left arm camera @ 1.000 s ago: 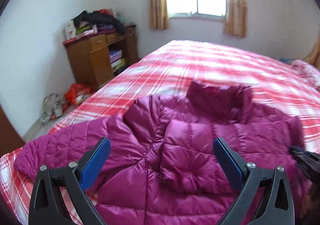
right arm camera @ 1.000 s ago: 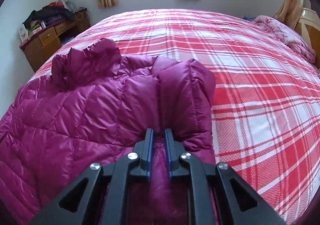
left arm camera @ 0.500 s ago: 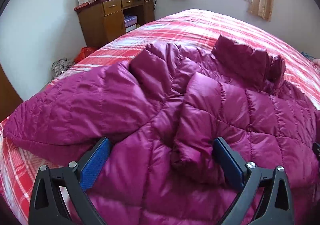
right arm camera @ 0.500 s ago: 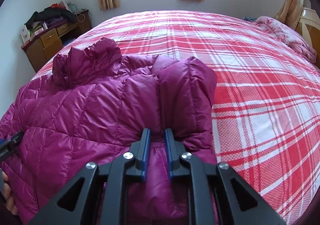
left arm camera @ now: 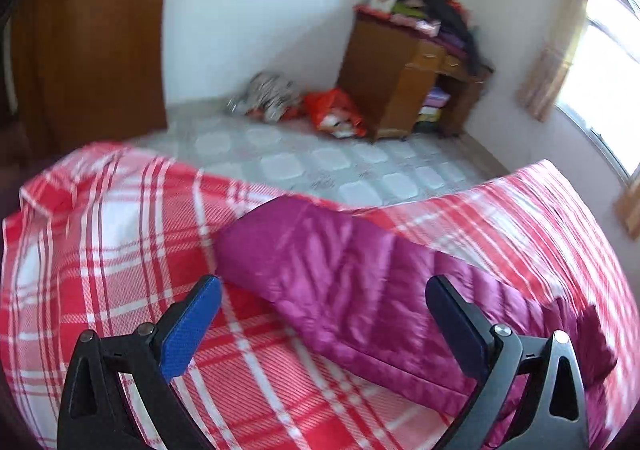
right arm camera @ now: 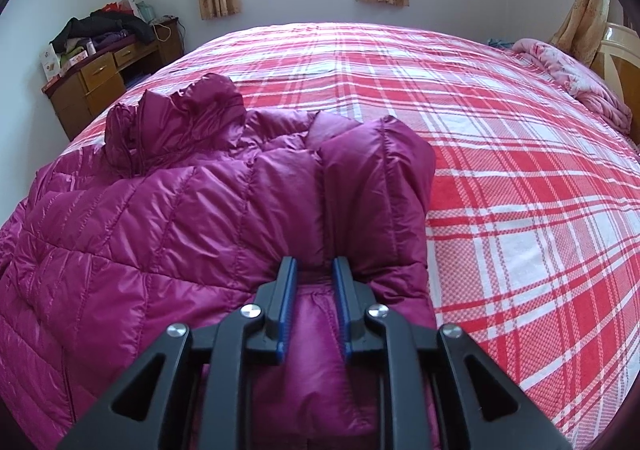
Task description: Fold large clothes
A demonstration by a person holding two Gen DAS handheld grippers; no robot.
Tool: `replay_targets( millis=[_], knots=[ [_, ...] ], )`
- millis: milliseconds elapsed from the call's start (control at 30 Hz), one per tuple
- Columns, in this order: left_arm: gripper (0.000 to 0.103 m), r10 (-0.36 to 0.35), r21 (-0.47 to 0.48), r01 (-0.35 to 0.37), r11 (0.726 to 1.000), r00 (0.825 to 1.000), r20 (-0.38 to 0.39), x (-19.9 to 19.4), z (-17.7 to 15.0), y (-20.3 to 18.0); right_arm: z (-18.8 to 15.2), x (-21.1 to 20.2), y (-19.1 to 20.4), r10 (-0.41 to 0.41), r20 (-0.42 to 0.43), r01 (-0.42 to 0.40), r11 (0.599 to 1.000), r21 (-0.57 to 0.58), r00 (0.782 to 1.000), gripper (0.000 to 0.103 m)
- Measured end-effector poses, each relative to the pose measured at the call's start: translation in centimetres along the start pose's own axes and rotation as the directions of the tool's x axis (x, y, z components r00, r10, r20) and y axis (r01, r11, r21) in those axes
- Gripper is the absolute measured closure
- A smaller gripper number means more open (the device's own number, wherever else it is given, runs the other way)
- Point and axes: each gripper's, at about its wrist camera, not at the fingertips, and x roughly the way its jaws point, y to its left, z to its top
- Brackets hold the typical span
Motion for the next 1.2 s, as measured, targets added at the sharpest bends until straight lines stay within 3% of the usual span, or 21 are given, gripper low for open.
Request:
replay_targets(
  millis=[233,300,367,500,567,633,833,967,1067,1133,1200],
  knots=[
    [0.001,0.045,-0.073,-0.050,0.996,0.997,-0.062,3.9,-0.1,1.4,0.0,0.0,0.1,-0.008,-0.001,0.008,1.000,-0.008,1.000,0.082],
    [0.006,0.036,-0.105,-0.045,0.993,0.996,-0.084,4.8,-0.2,2.0,0.0,0.0,0.1,-0.007,-0.001,0.007,1.000,-0.007,1.000,0.082],
    [0.026,0.059,-0.121,-0.067,0.990,0.996,-0.067,5.1,-0.3,2.1,0.0,0.0,0.1,-0.007,-0.001,0.007,1.000,-0.007,1.000,0.082],
    [0.046,0.062,-0.101,-0.066,0.993,0.997,-0.044,5.3,0.1,2.3,0.0,0.0,0.1,-0.004,-0.001,0.004,1.000,-0.005,1.000,0.082],
    [0.093,0.017,-0.095,-0.024,0.995,0.997,-0.072,5.9,0.2,2.4,0.0,0.0,0.1,-0.003,-0.001,0.003,1.000,-0.004,1.000,0.082],
    [0.096,-0.020,-0.095,0.010,0.995,0.994,-0.109,6.7,0.1,2.5,0.0,0.0,0.0,-0.003,-0.001,0.003,1.000,-0.004,1.000,0.082],
    [0.099,0.003,0.022,-0.004,1.000,1.000,0.013,4.1,0.2,0.0,0.0,0.0,0.0,-0.002,-0.001,0.002,1.000,-0.003,1.000,0.082],
    [0.099,-0.059,0.091,0.048,0.995,0.991,0.117,0.3,0.9,-2.8,0.0,0.0,0.0,-0.001,-0.001,0.001,1.000,-0.003,1.000,0.082],
    [0.099,-0.159,0.184,0.124,0.975,0.968,0.193,-3.7,0.4,-6.1,0.1,0.0,0.1,-0.001,-0.001,0.001,1.000,-0.002,1.000,0.082],
    [0.099,-0.245,0.267,0.181,0.946,0.942,0.228,-6.6,-0.7,-8.9,0.0,0.0,0.0,-0.001,-0.001,0.001,1.000,-0.002,1.000,0.082],
    [0.099,-0.349,0.362,0.255,0.897,0.910,0.224,-9.2,-2.7,-11.7,0.0,0.0,0.0,0.000,-0.001,0.000,1.000,-0.001,1.000,0.081]
  ],
)
